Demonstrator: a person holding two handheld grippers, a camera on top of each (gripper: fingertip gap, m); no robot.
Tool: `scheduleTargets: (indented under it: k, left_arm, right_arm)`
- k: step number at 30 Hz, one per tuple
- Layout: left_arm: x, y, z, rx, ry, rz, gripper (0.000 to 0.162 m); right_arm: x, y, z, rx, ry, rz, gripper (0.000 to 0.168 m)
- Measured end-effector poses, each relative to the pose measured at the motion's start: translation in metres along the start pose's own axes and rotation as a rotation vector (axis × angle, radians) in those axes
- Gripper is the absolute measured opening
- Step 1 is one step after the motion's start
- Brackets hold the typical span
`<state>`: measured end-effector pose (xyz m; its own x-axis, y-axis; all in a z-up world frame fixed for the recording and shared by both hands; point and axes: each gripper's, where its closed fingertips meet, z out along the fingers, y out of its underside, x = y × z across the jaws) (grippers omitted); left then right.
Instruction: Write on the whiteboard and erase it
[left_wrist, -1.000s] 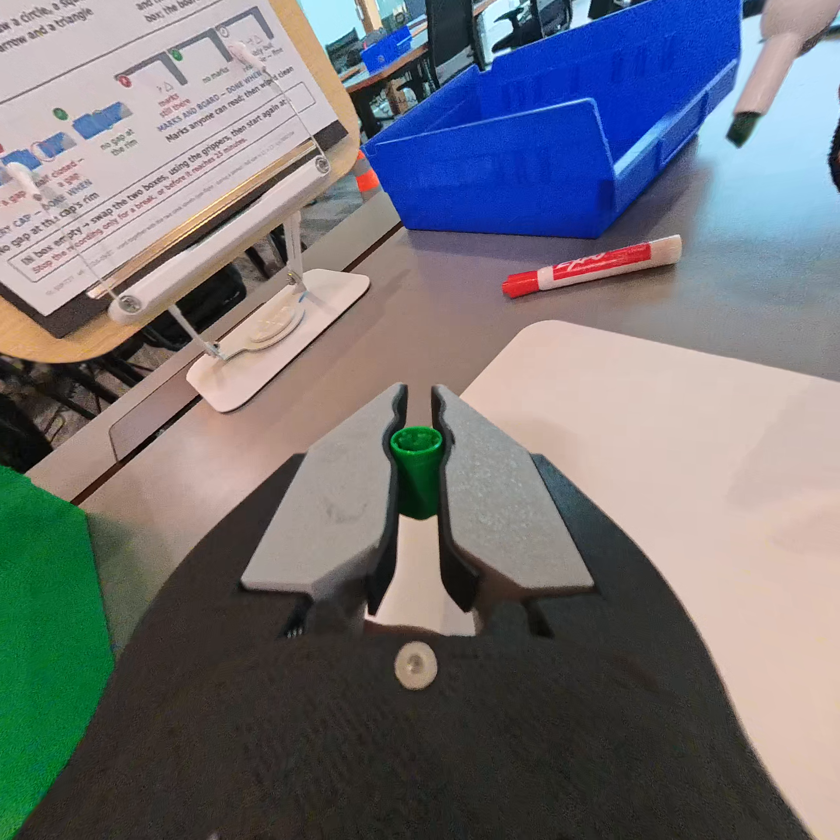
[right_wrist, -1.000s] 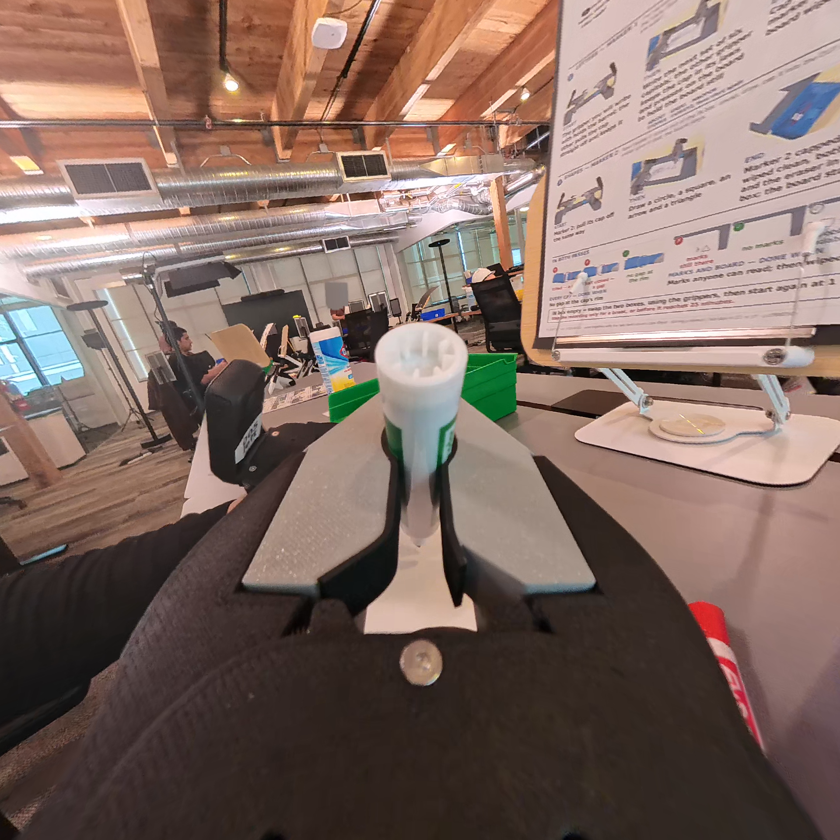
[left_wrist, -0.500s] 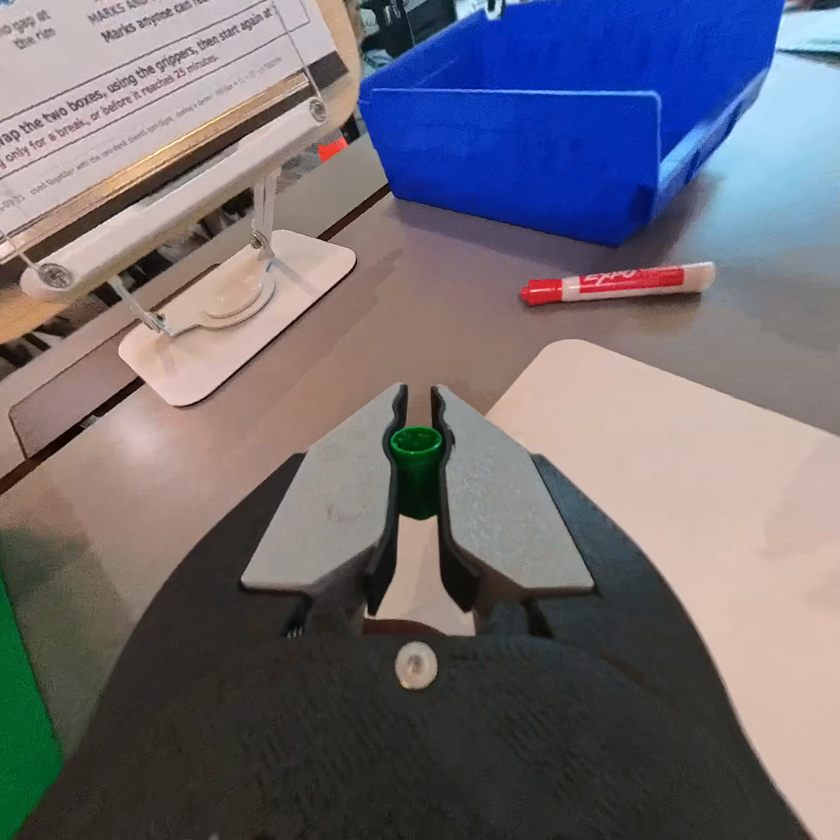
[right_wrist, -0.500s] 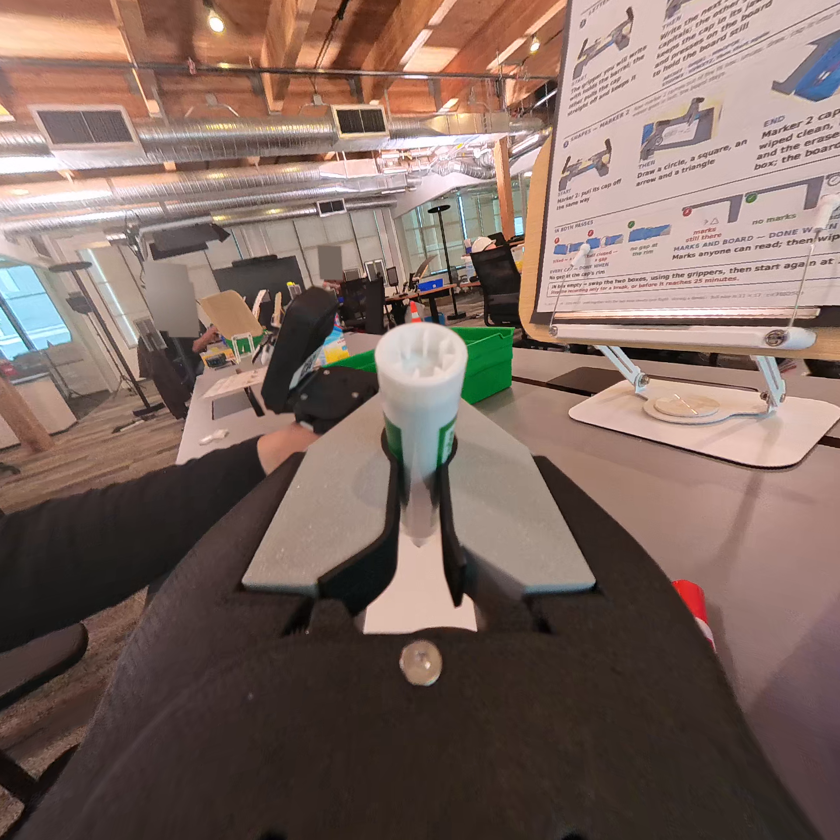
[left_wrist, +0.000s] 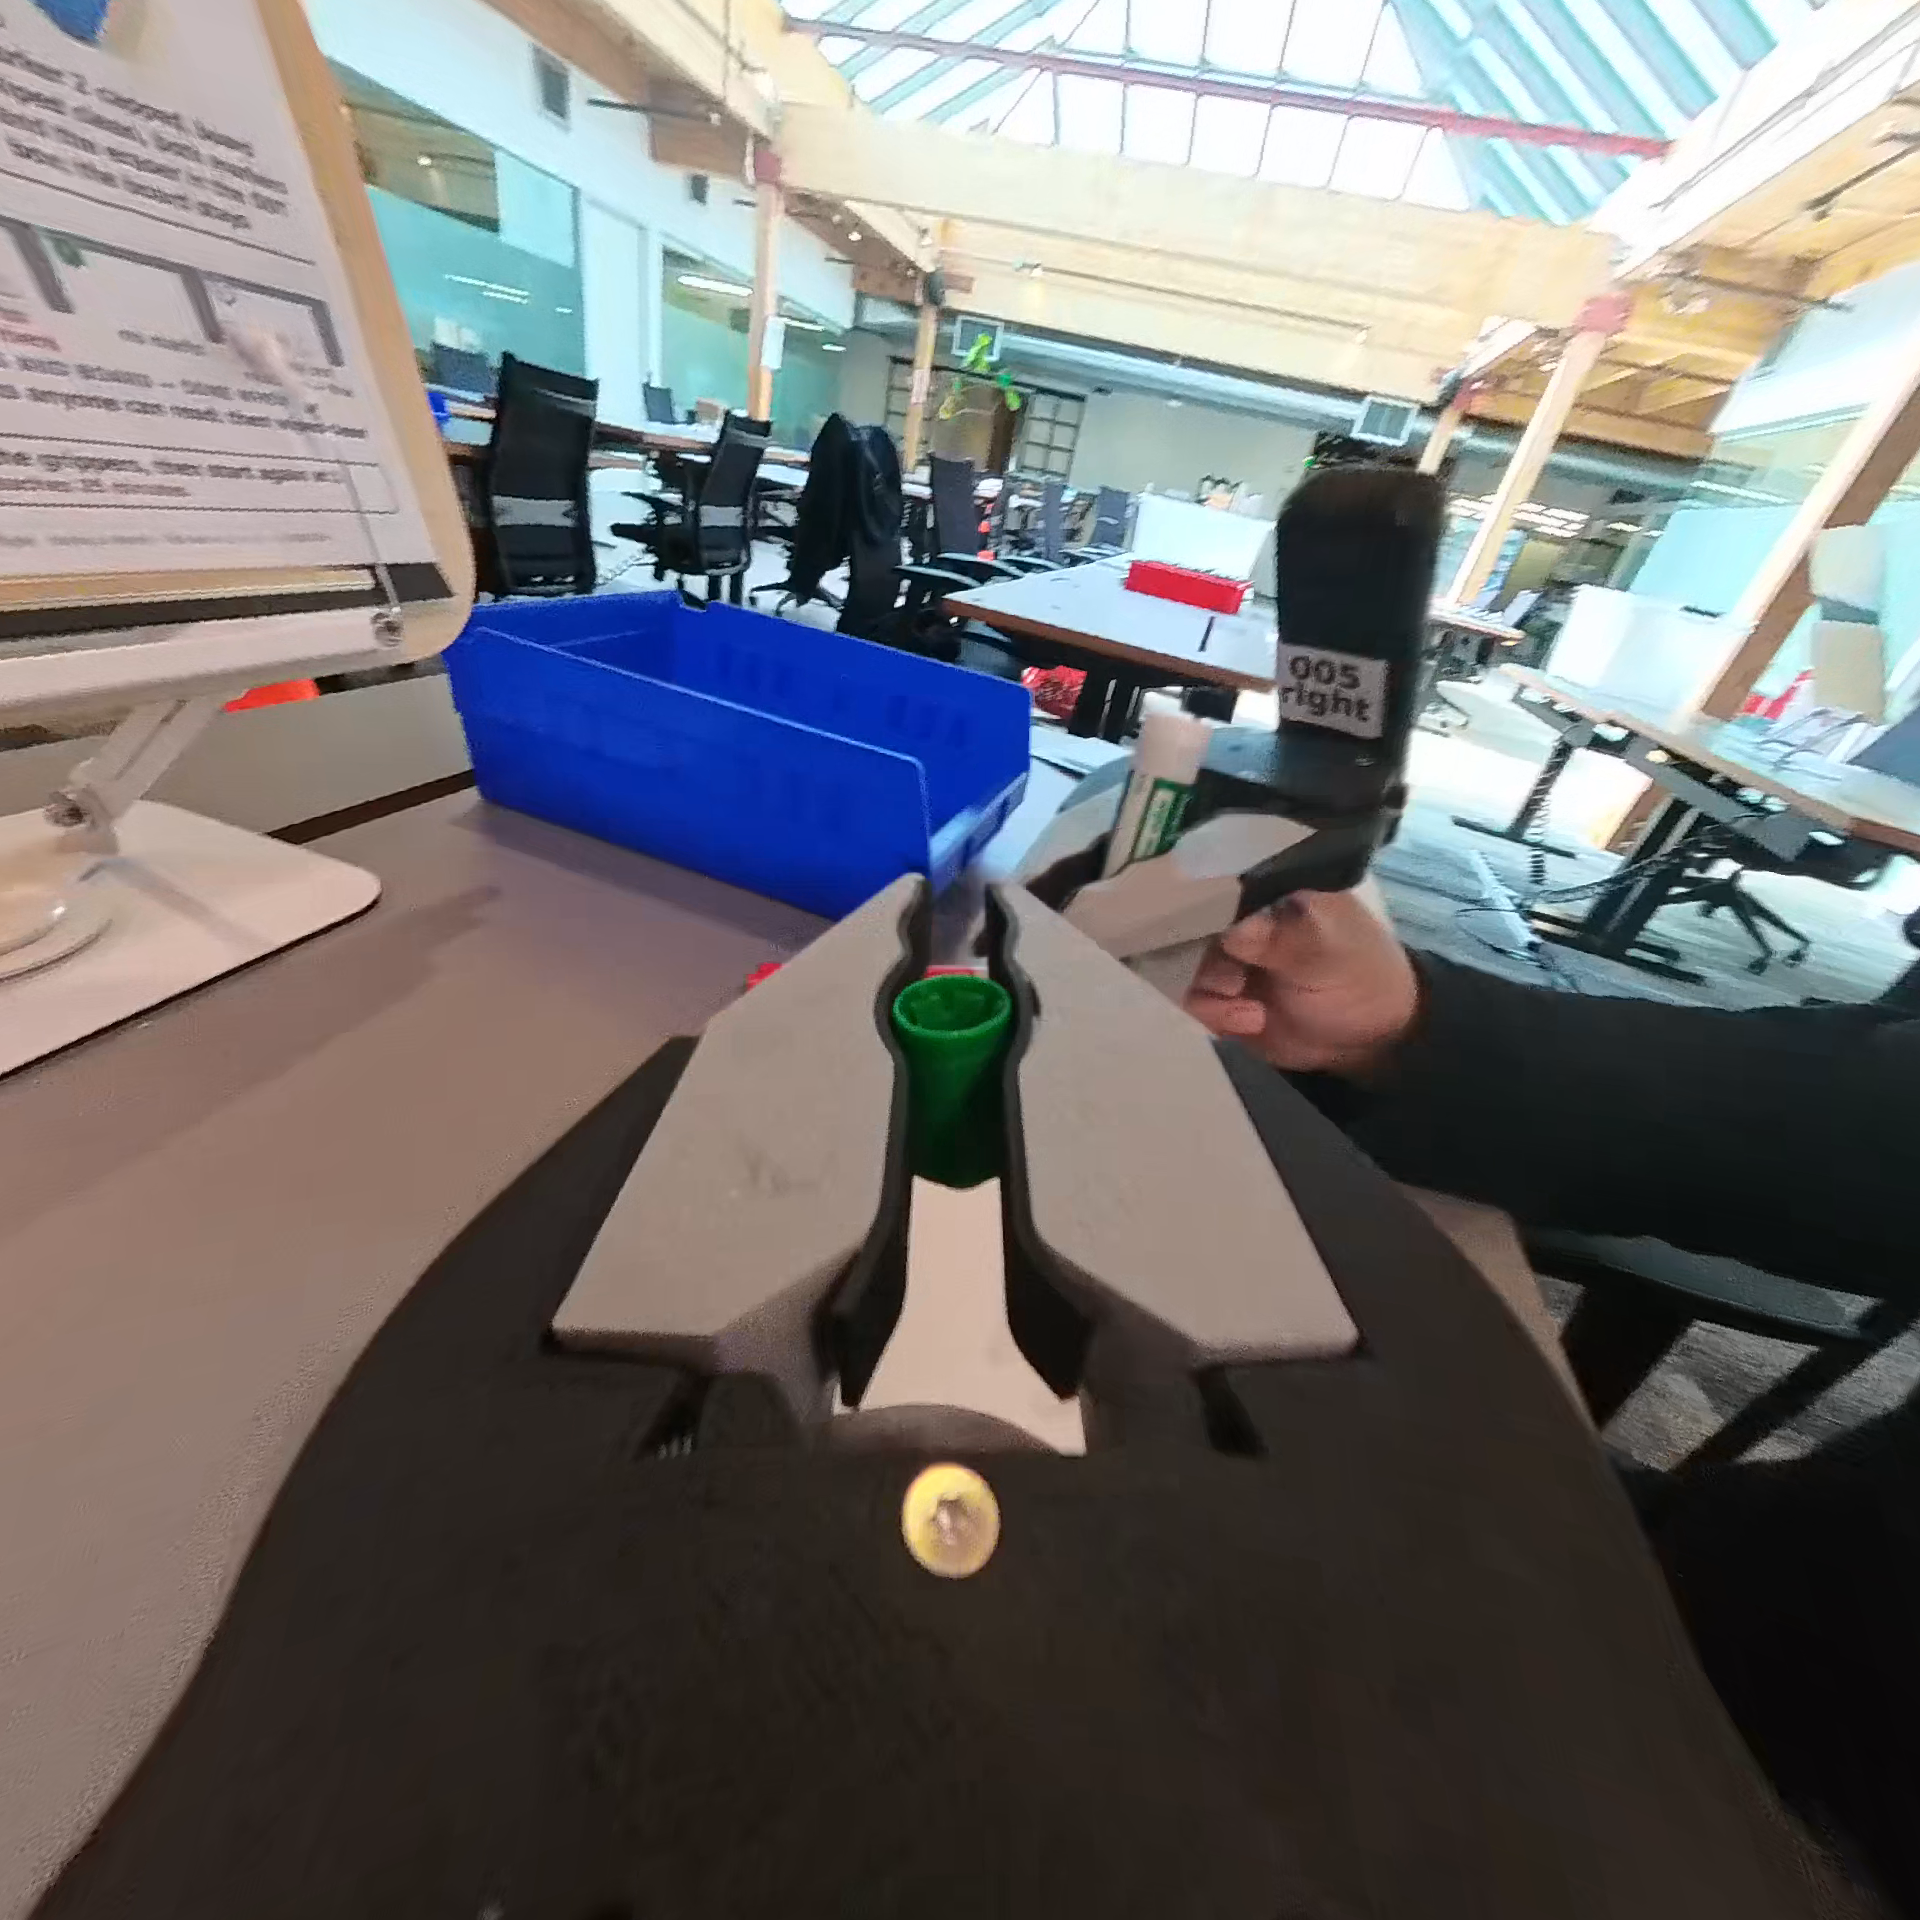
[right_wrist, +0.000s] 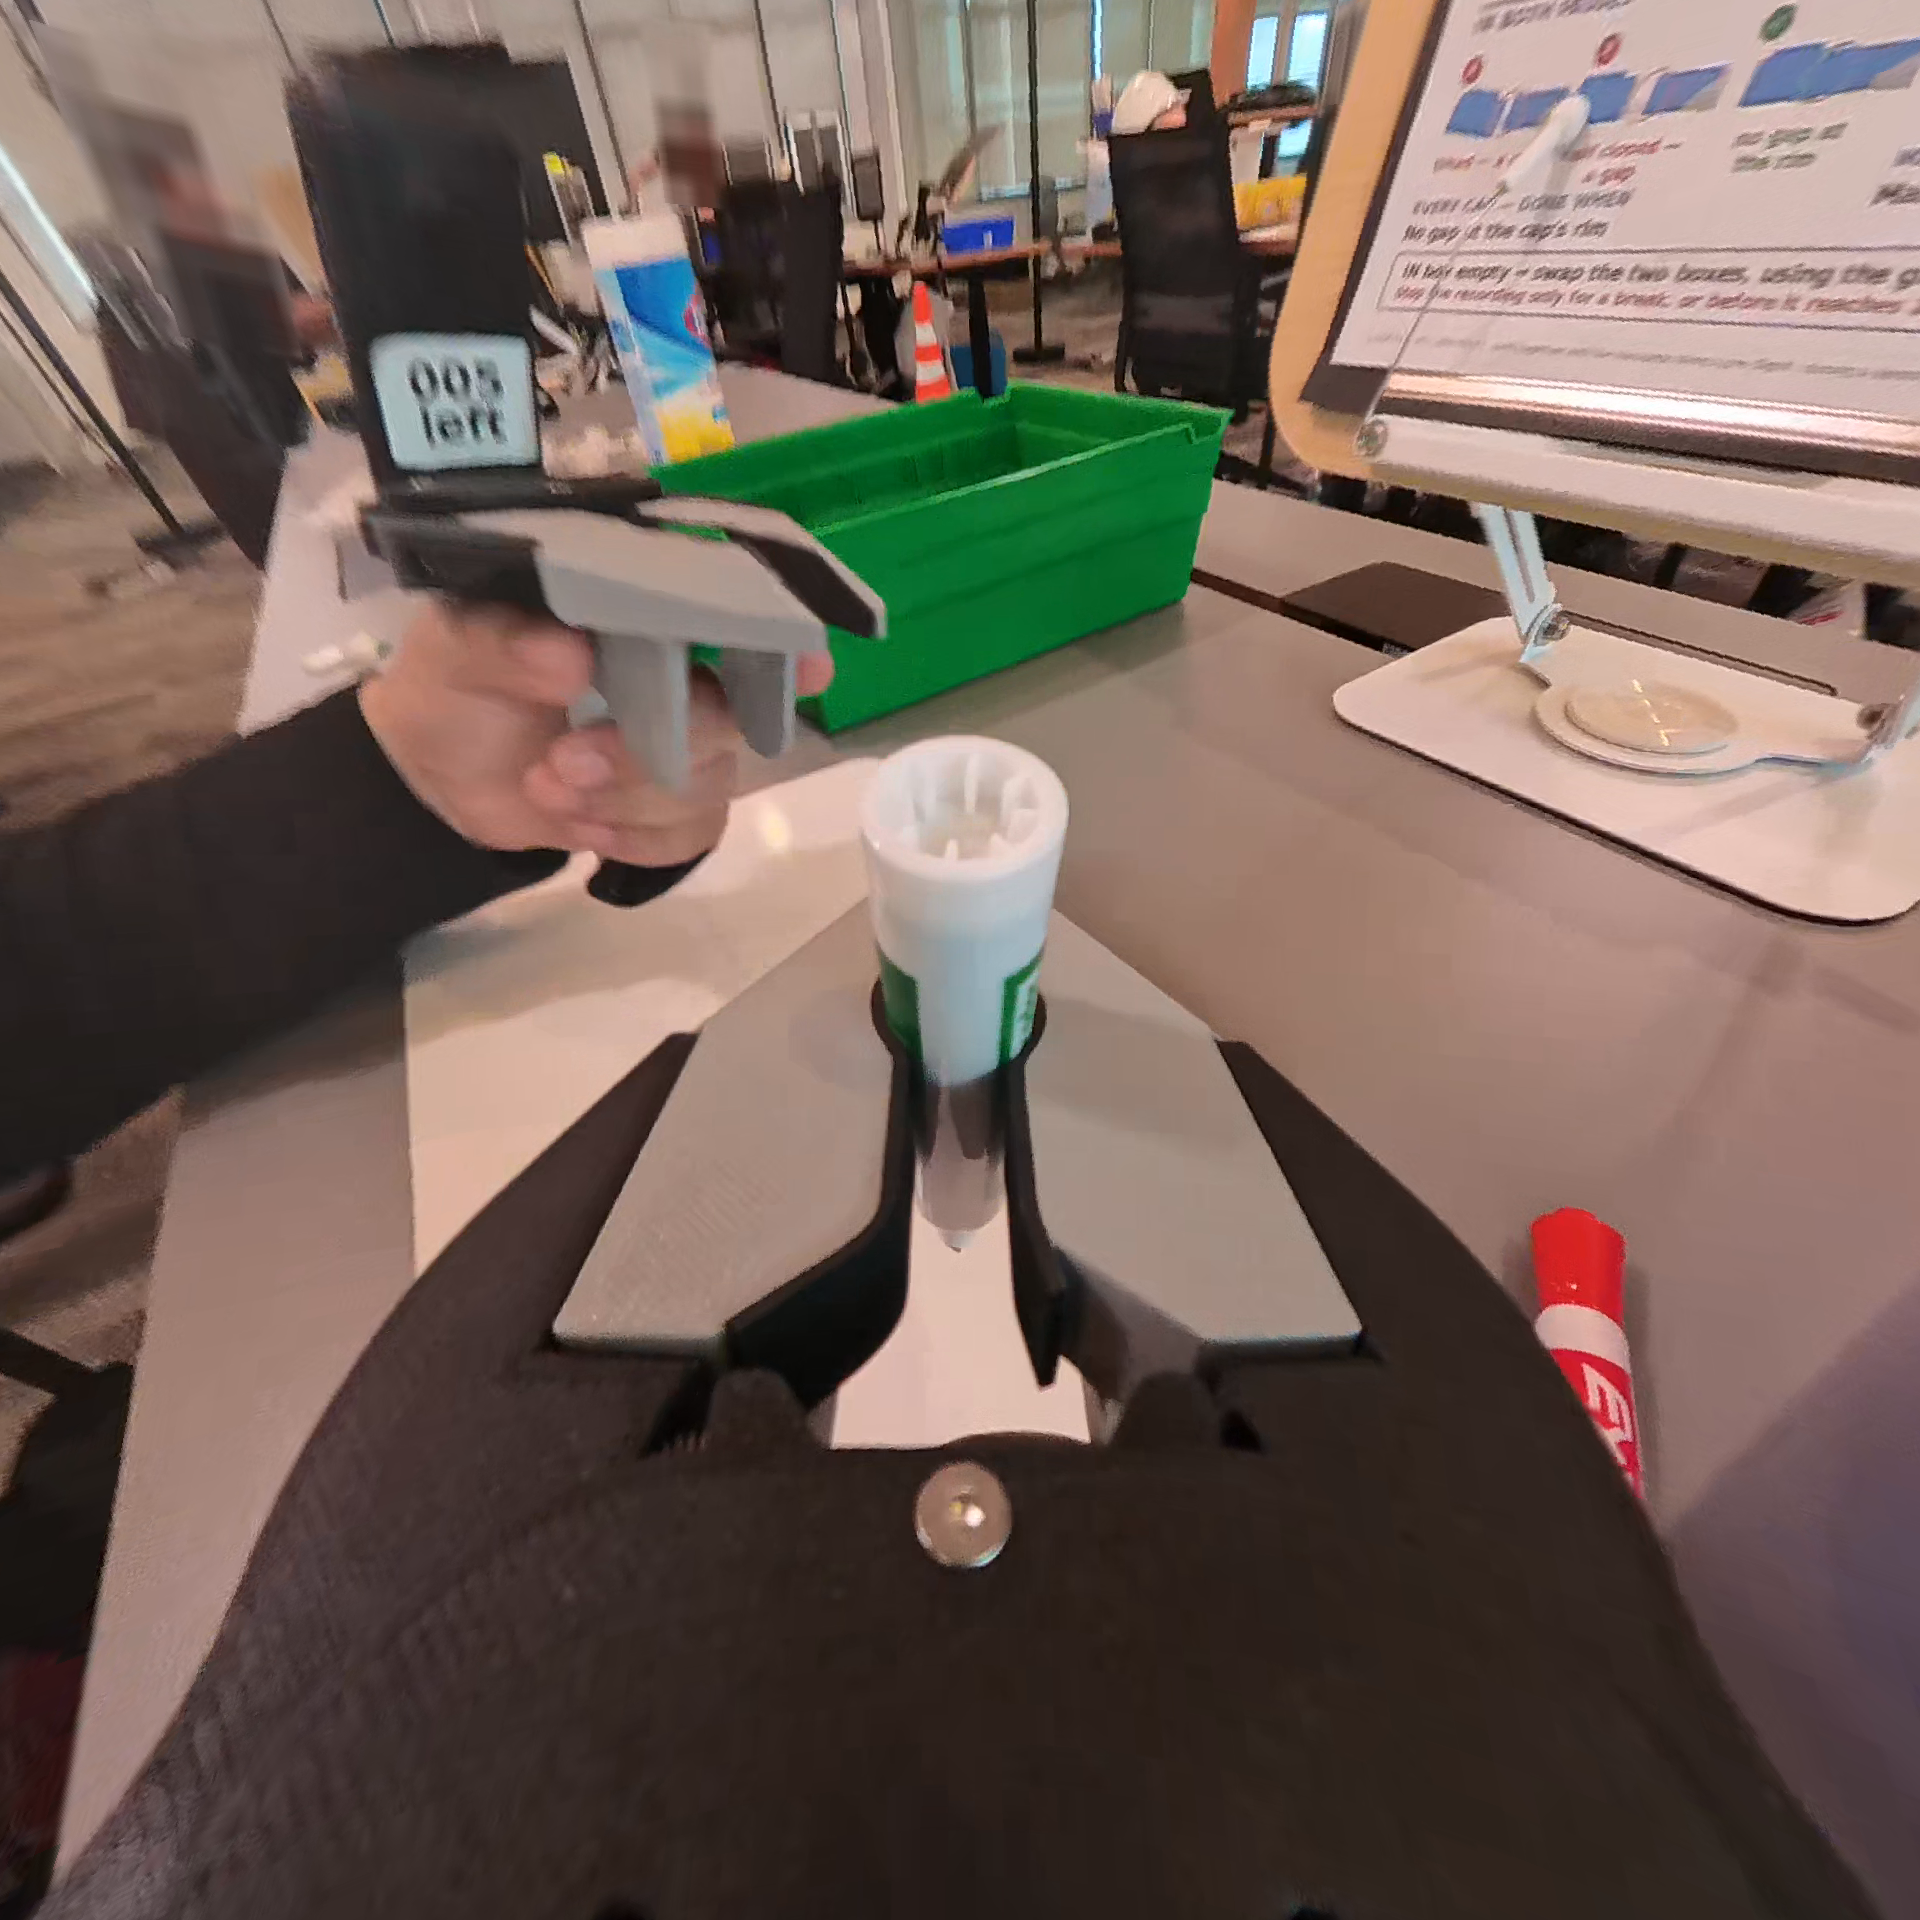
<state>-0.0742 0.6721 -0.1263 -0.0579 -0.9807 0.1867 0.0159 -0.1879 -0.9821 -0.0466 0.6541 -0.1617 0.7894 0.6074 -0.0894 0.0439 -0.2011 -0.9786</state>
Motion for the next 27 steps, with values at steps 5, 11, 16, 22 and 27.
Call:
scheduleTargets:
  k: [5, 11, 16, 22, 27]
  left_arm:
    - [0.034, -0.001, -0.004, 0.022, 0.190, -0.023, 0.009]
    - [0.048, 0.003, -0.001, 0.024, 0.218, 0.105, 0.008]
    - [0.056, 0.005, 0.000, 0.015, 0.249, 0.105, 0.009]
    - [0.058, 0.006, 0.003, 0.018, 0.245, 0.118, 0.009]
    - [0.055, 0.006, 0.003, 0.013, 0.216, 0.153, 0.009]
  right_arm:
    - [-0.011, 0.009, 0.014, -0.099, 0.009, -0.116, 0.009]
    - [-0.028, 0.024, 0.028, -0.282, -0.061, -0.297, 0.009]
    - [-0.043, 0.017, 0.032, -0.297, -0.158, -0.320, 0.008]
    - [-0.046, 0.022, 0.032, -0.368, -0.199, -0.370, 0.008]
    - [-0.040, 0.029, 0.027, -0.495, -0.205, -0.415, 0.008]
